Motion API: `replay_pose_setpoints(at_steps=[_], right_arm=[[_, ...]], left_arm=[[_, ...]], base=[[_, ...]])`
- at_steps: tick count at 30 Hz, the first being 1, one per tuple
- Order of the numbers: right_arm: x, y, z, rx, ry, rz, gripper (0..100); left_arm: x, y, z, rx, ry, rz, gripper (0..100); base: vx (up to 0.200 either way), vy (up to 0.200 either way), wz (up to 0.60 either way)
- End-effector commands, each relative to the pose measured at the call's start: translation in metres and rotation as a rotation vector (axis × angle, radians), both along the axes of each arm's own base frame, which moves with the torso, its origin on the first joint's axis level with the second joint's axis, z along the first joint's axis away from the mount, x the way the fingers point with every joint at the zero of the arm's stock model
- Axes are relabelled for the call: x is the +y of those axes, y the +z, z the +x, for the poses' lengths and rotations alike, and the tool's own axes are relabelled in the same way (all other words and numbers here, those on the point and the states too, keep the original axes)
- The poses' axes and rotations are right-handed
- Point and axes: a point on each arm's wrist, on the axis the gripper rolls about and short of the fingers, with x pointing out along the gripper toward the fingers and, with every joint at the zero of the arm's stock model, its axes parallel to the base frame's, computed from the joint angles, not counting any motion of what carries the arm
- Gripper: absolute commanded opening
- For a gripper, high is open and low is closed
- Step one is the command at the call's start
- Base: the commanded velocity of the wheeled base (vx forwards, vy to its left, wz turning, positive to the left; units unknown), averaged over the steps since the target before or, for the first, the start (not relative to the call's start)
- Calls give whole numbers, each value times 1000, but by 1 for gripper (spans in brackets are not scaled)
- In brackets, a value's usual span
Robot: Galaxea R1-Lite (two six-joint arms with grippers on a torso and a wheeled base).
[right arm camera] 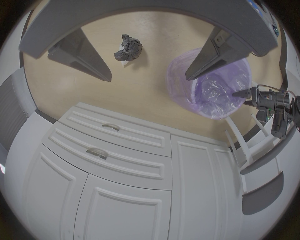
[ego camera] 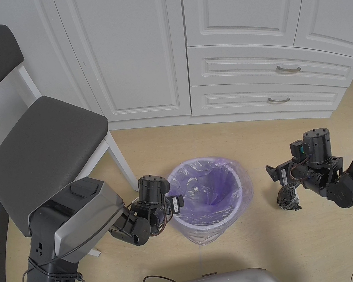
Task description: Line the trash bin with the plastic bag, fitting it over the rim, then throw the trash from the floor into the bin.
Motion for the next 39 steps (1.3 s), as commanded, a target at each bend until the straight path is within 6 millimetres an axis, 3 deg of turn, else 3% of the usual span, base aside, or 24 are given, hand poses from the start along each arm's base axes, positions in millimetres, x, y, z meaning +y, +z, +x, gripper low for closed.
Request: replay_pose_setpoints(at_steps=[1,7,13,14,16,20,26,31,39], right_arm=[[5,-14,1,37,7,-16,100],[17,-24,1,52,0,-38,100],[51,-37,14,30,52,-49,100],[63,-41,31,1,62,-102,100],[67,-37,48,-21,75,-194,100],[81,-29,75,-18,100,-276,100],[102,-24,86,37,145,-308,100],[112,-39,87,127,184,-347,100],[122,-63,109,120,184,-351,100]], left_arm=[[3,0,0,8,9,22,100],[7,8,-3,8,5,44,100],[7,14,-5,-2,2,41,100],[7,13,-5,3,2,40,100],[5,12,-6,3,-4,43,100],[3,6,-11,19,-12,53,100],[0,3,-14,25,-27,65,100],[1,2,-13,23,-31,76,100],[1,3,-12,17,-28,73,100]], base=[[0,0,0],[0,0,0],[0,0,0],[0,0,0],[0,0,0],[0,0,0],[0,0,0],[0,0,0],[0,0,0]])
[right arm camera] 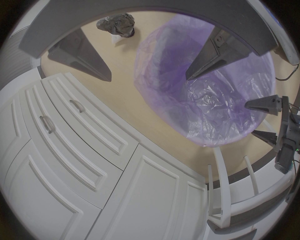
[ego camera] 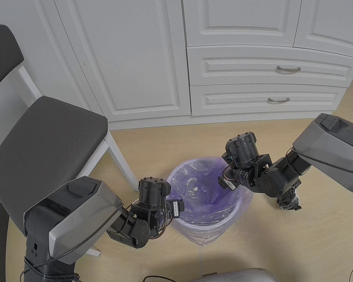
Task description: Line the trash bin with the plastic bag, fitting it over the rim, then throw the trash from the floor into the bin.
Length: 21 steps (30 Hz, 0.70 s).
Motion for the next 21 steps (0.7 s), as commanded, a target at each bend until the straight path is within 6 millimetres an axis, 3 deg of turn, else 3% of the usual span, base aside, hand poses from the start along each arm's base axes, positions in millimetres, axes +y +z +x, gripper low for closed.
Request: replay_pose_setpoints(at_steps=[1,9,17,21], right_arm=[[7,-29,15,15,-4,-12,100],[-4,-40,36,-9,-42,-39,100],[-14,-29,55,-74,-108,-43,100],[-16,-27,55,-73,-111,-43,100]], left_arm=[[2,-1,2,0,5,1,100],[3,-2,2,3,7,4,100],[7,-5,2,17,0,37,100],[8,-6,3,11,8,50,100]], base=[[0,0,0],[0,0,0],[0,0,0],[0,0,0]])
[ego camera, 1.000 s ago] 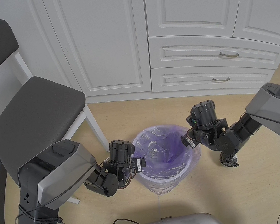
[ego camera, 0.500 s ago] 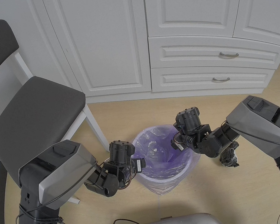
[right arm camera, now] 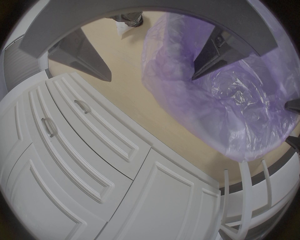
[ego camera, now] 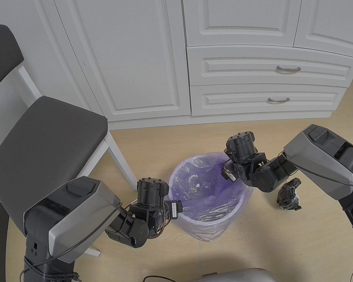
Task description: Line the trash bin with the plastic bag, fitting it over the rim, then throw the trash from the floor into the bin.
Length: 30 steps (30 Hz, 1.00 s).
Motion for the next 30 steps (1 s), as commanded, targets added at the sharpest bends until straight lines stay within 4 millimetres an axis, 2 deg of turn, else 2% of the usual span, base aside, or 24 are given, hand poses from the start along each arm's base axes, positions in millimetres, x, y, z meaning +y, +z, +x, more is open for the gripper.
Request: replay_pose_setpoints(at_steps=[1,3,6,12,14,16,17,19,20,24,26,27,30], right_arm=[[-3,-1,1,2,-6,-2,100],[0,-2,-5,19,3,-10,100],[10,10,-23,44,39,-21,100],[26,40,-53,70,91,-2,100],[30,57,-68,63,107,22,100],[30,62,-73,65,110,24,100],[29,74,-87,71,119,34,100],[28,81,-96,73,122,47,100],[26,87,-108,76,120,69,100],[11,103,-135,86,94,139,100],[8,104,-140,88,88,150,100],[-8,109,-156,96,44,208,100],[-24,113,-170,102,-3,272,100]], left_arm=[[2,-2,1,2,13,11,100],[2,-1,0,1,14,12,100],[1,4,-1,-6,14,0,100],[-2,14,-8,-18,4,-16,100],[-7,23,-15,-23,-10,-31,100],[-8,27,-18,-26,-16,-37,100],[-10,38,-26,-34,-32,-45,100],[-11,45,-32,-39,-39,-49,100],[-11,54,-37,-49,-46,-55,100],[-6,70,-45,-65,-49,-59,100],[-5,72,-46,-67,-49,-60,100],[-1,82,-48,-81,-43,-68,100],[3,91,-54,-90,-42,-77,100]], base=[[0,0,0],[0,0,0],[0,0,0],[0,0,0],[0,0,0],[0,0,0],[0,0,0],[0,0,0],[0,0,0],[0,0,0],[0,0,0],[0,0,0],[0,0,0]])
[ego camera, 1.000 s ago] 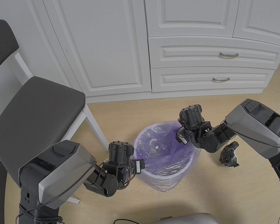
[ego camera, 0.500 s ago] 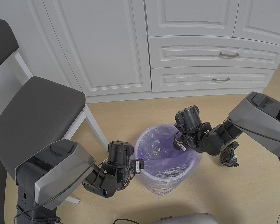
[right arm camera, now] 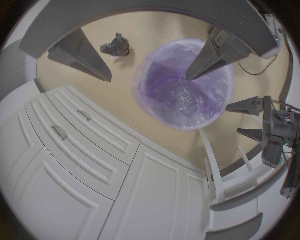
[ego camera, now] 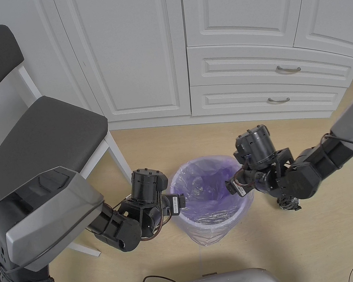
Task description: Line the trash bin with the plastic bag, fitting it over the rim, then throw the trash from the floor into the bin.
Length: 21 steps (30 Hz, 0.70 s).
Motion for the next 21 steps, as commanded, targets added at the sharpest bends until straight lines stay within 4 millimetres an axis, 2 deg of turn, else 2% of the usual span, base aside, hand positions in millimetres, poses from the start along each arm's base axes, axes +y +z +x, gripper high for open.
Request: replay_pose_setpoints(at_steps=[1,3,6,7,9,11,15,19,20,21], right_arm=[[-49,32,-49,-10,-132,174,100],[-61,31,-55,1,-165,198,100],[-95,37,-70,0,-226,256,100],[-96,38,-71,-1,-225,261,100],[-120,43,-75,-51,-245,335,100],[-133,52,-80,-135,-245,375,100],[-141,75,-96,-285,-167,411,100],[-147,95,-126,-369,-89,317,100],[-147,96,-127,-373,-88,314,100],[-151,107,-140,-408,-70,272,100]], left_arm=[[15,44,-22,-55,1,-35,100],[19,53,-29,-64,0,-42,100],[30,70,-50,-96,-7,-62,100],[30,70,-51,-97,-8,-63,100],[39,80,-66,-143,-30,-101,100],[47,91,-78,-184,-80,-156,100],[66,108,-105,-217,-120,-201,100],[94,125,-141,-256,-107,-219,100],[95,125,-142,-259,-105,-220,100],[109,137,-158,-301,-95,-239,100]], base=[[0,0,0],[0,0,0],[0,0,0],[0,0,0],[0,0,0],[0,0,0],[0,0,0],[0,0,0],[0,0,0],[0,0,0]])
